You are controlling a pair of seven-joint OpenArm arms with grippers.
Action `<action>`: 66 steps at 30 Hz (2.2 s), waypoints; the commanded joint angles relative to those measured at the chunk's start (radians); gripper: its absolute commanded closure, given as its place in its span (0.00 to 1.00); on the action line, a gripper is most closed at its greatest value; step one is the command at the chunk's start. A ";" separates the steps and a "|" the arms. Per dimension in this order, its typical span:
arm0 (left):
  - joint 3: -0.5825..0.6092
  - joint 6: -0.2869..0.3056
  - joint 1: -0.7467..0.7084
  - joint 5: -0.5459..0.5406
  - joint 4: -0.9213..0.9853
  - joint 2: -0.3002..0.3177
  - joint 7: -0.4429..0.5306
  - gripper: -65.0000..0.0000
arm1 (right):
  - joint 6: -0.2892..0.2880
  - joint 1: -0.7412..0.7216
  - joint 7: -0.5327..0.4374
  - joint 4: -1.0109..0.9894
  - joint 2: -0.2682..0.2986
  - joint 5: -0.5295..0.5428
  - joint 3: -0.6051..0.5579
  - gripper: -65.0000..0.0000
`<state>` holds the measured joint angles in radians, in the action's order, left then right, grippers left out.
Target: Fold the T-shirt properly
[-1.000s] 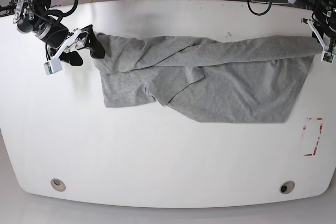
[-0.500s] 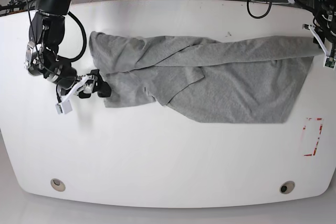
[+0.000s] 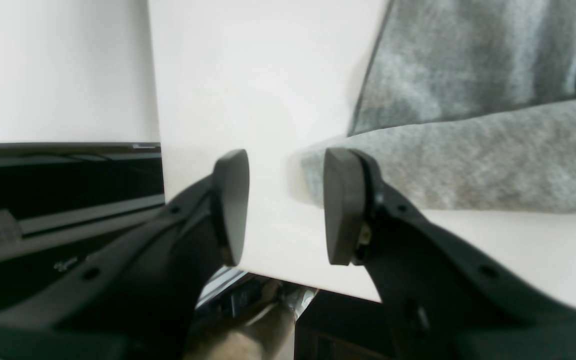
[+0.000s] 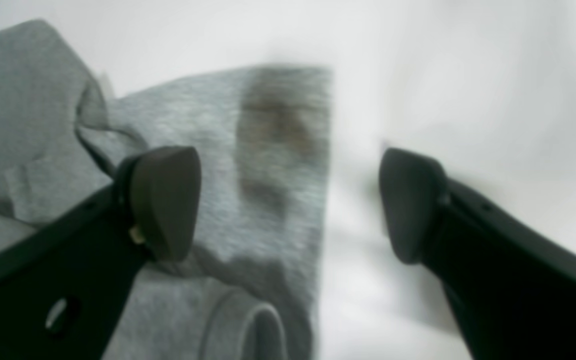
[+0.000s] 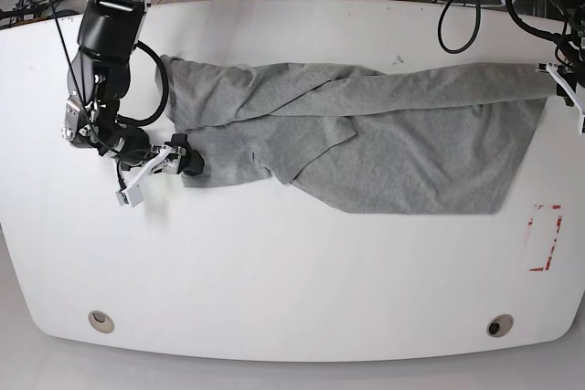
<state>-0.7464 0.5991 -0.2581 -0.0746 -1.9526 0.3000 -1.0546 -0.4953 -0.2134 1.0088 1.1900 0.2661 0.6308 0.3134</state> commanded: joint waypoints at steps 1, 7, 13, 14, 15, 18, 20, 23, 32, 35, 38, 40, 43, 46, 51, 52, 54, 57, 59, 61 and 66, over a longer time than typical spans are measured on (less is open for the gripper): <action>-0.014 -0.008 0.016 0.009 -0.017 0.020 0.007 0.65 | 0.004 -0.014 0.008 0.012 -0.021 -0.009 0.000 0.17; -0.015 -0.011 0.079 0.011 -0.015 0.020 0.007 0.65 | 0.005 0.001 0.008 0.012 -0.061 -0.009 0.000 0.33; -0.011 -0.014 0.158 0.011 -0.009 0.020 0.007 0.46 | 0.011 -0.002 0.003 0.012 -0.070 -0.010 0.000 0.69; -0.011 -0.014 0.168 0.011 -0.003 0.020 0.007 0.40 | 0.011 -0.005 0.003 0.012 -0.070 -0.010 0.000 0.74; -0.011 -0.014 0.181 0.011 0.005 0.020 0.007 0.32 | 0.011 -0.011 0.003 0.012 -0.070 -0.010 0.000 0.81; -0.011 -0.014 0.236 0.011 0.049 0.020 0.007 0.13 | 0.011 -0.016 0.003 0.012 -0.069 -0.010 0.000 1.00; -0.009 -0.014 0.285 0.011 0.109 0.020 0.007 0.11 | 0.011 -0.019 0.003 0.012 -0.069 -0.010 0.000 1.00; -0.009 -0.014 0.372 0.011 0.239 0.021 0.007 0.13 | 0.011 -0.021 0.003 0.014 -0.067 -0.010 0.002 1.00; -0.009 -0.012 0.552 0.005 0.560 0.021 0.049 0.14 | 0.011 -0.022 0.003 0.015 -0.067 -0.010 0.002 1.00; 0.034 -0.012 0.584 0.005 0.648 0.021 0.129 0.14 | 0.011 -0.022 0.003 0.017 -0.067 -0.010 0.002 1.00; 0.090 -0.012 0.603 0.003 0.726 0.021 0.192 0.14 | 0.011 -0.024 0.003 0.017 -0.067 -0.010 0.002 1.00; 0.127 -0.014 0.618 0.003 0.792 0.021 0.257 0.14 | 0.011 -0.024 0.003 0.017 -0.067 -0.010 0.002 1.00; 0.153 -0.014 0.645 0.003 0.881 0.021 0.314 0.14 | 0.010 -0.033 0.003 0.017 -0.067 -0.009 0.002 1.00; 0.175 -0.014 0.679 0.003 0.984 0.024 0.369 0.14 | 0.010 -0.034 0.003 0.017 -0.067 -0.007 0.002 1.00; 0.230 -0.012 0.719 0.003 1.129 0.029 0.446 0.14 | 0.010 -0.034 0.003 0.017 -0.067 -0.001 0.002 1.00; 0.242 -0.011 0.722 0.003 1.142 0.029 0.446 0.14 | 0.010 -0.034 0.003 0.017 -0.067 -0.001 0.002 1.00; 0.293 -0.009 0.731 0.003 1.165 0.029 0.446 0.14 | 0.010 -0.036 0.003 0.017 -0.067 -0.001 0.002 1.00; 0.365 -0.008 0.731 0.002 1.166 0.028 0.446 0.14 | 0.010 -0.036 0.003 0.017 -0.067 -0.001 0.002 1.00; 0.391 -0.005 0.731 0.002 1.166 0.026 0.443 0.14 | 0.010 -0.036 0.003 0.017 -0.069 -0.001 0.002 1.00; 0.400 0.032 0.727 0.002 1.166 0.024 0.440 0.14 | 0.010 -0.036 0.003 0.017 -0.069 -0.001 0.002 1.00; 0.403 0.099 0.722 0.008 1.166 0.028 0.419 0.28 | 0.010 -0.036 0.003 0.017 -0.067 -0.001 0.002 1.00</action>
<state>-0.3428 0.6937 0.4503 -0.0753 -0.7795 0.3168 -0.6037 -0.4755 -0.2241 1.0256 1.1881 0.1860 0.6060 0.3130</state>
